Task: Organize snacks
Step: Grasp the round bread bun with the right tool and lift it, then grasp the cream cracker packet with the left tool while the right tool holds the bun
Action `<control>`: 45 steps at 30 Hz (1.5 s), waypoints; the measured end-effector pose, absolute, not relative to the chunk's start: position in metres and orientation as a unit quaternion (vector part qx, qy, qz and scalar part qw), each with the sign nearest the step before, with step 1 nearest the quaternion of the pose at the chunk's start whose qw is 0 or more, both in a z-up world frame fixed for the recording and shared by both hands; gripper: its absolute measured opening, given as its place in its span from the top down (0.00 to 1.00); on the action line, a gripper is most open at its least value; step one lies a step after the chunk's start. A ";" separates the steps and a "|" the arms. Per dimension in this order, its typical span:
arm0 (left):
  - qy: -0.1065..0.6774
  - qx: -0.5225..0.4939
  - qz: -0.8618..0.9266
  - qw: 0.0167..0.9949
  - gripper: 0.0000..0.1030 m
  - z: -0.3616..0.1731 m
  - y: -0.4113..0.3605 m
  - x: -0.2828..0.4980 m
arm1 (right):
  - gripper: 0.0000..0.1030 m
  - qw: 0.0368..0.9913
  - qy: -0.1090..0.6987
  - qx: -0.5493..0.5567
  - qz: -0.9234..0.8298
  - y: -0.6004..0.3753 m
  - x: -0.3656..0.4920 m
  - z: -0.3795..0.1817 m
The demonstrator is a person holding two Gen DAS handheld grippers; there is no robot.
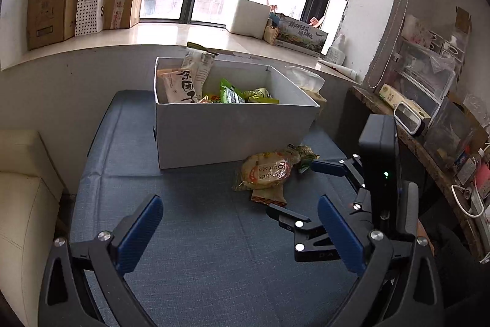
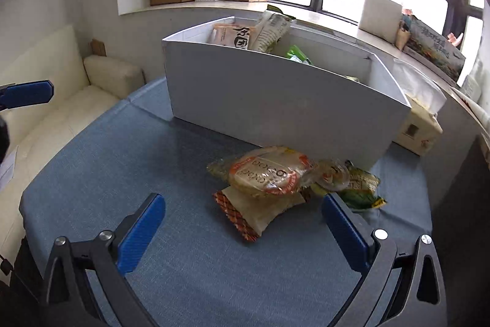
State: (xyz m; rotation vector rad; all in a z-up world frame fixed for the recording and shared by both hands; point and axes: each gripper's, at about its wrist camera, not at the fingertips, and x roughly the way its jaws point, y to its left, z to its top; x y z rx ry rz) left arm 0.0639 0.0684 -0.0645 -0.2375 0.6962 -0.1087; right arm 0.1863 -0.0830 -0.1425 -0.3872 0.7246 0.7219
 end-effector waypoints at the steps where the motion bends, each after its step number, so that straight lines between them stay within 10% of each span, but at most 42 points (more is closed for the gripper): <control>1: 0.342 -0.119 -0.052 0.931 0.00 -0.066 0.070 0.063 | 0.00 0.853 0.344 -0.192 0.342 -0.078 0.191 -0.144; 18: 0.348 -0.135 -0.046 0.927 0.00 -0.076 0.078 0.058 | 0.01 0.836 0.366 -0.265 0.312 -0.043 0.236 -0.179; 22: 0.352 -0.143 -0.041 0.924 0.00 -0.081 0.081 0.060 | 0.23 0.842 0.359 -0.252 0.314 -0.048 0.229 -0.172; 45: 0.392 -0.086 -0.096 0.911 0.00 -0.104 0.039 0.104 | 0.24 0.895 0.329 -0.133 0.271 -0.175 0.174 -0.095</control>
